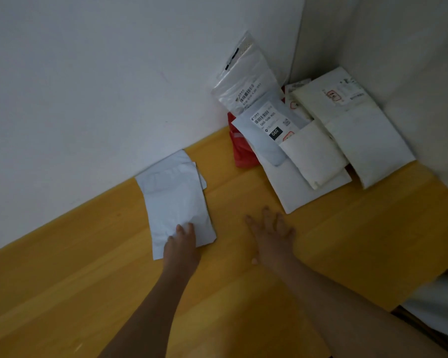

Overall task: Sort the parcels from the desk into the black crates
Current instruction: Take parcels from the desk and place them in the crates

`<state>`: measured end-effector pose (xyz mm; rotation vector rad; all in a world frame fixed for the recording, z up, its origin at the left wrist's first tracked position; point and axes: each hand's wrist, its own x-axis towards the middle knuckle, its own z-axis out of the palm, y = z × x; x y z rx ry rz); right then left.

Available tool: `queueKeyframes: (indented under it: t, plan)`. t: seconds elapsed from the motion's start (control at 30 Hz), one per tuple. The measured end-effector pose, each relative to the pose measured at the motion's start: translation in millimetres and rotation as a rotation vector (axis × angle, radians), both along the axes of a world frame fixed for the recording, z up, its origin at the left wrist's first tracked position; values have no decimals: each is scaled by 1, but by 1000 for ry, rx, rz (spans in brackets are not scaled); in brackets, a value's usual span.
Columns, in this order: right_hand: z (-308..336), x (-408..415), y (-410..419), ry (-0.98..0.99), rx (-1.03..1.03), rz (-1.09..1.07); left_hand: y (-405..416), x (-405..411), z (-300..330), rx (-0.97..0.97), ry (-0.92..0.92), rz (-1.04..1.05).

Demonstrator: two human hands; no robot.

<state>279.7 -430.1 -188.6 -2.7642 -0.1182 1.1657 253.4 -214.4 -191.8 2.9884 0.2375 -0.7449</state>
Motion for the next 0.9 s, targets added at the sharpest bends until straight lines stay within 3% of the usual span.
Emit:
queueKeyframes:
  t: [0.27,0.6,0.73,0.83,0.9]
  plan:
    - [0,-3,11,-43,6,-118,8,-1,2,-23,-127,-3]
    - [-3,-3,10,-42,12,-92,2,-23,22,-677,-279,201]
    - [1,-4,10,-56,1,-58,-12,-28,42,-1060,-321,505]
    - [5,-7,10,-60,18,-65,-15,-40,63,-1435,-314,923]
    - [6,-16,12,-138,61,-68,-11,-53,64,-1503,-355,1176]
